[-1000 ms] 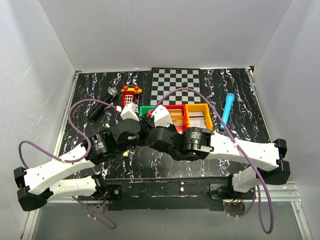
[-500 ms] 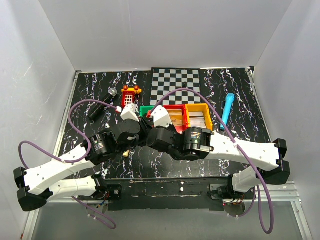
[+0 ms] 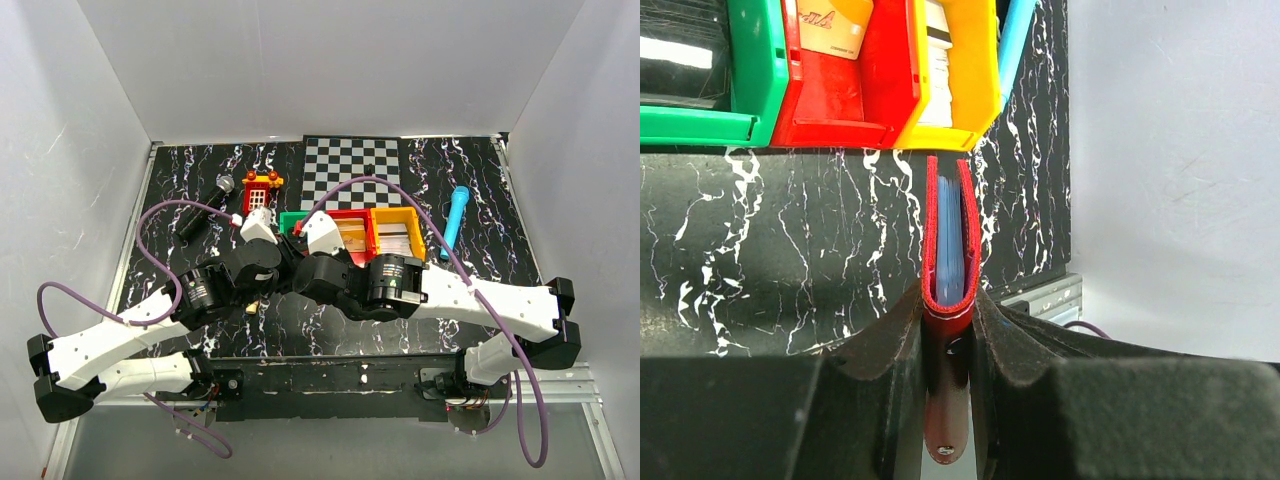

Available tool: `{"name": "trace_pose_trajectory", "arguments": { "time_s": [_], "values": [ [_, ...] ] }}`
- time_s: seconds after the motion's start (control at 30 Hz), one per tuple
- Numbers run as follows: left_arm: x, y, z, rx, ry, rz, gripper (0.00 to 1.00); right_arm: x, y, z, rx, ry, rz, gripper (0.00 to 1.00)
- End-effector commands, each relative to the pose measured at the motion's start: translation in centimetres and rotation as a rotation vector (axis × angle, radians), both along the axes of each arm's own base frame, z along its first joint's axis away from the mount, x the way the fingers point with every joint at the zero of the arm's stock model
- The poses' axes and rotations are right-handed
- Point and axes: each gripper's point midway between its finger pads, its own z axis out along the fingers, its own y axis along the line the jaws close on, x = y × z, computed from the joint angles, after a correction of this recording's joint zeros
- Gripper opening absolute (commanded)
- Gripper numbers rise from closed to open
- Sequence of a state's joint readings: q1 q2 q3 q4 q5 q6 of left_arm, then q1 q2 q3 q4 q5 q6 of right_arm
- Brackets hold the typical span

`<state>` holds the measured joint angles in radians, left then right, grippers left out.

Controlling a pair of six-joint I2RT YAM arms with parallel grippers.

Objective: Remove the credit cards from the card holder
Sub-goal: Open the card holder at the center of the board.

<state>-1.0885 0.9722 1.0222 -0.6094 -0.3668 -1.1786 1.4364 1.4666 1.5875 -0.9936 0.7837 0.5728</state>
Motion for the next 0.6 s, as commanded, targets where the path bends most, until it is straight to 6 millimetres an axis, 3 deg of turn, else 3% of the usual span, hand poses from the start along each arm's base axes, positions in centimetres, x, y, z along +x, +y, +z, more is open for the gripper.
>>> {"name": "trace_pose_trajectory", "arguments": {
  "time_s": [0.0, 0.33, 0.47, 0.57],
  "values": [
    [0.2, 0.6, 1.6, -0.032, -0.016, 0.037, 0.0, 0.4, -1.1, 1.0, 0.044, -0.009, -0.02, 0.01],
    [0.2, 1.1, 1.2, -0.013, -0.005, 0.055, 0.0, 0.3, -1.4, 1.2, 0.068, 0.005, -0.011, 0.01],
    [0.1, 1.0, 1.3, -0.018, -0.005, 0.05, 0.0, -0.2, -0.4, 1.1, 0.096, 0.025, 0.038, 0.01],
    [0.1, 0.8, 1.7, -0.024, -0.005, 0.042, 0.0, -0.6, 0.3, 1.3, 0.123, 0.037, 0.071, 0.23]
  ]
}}
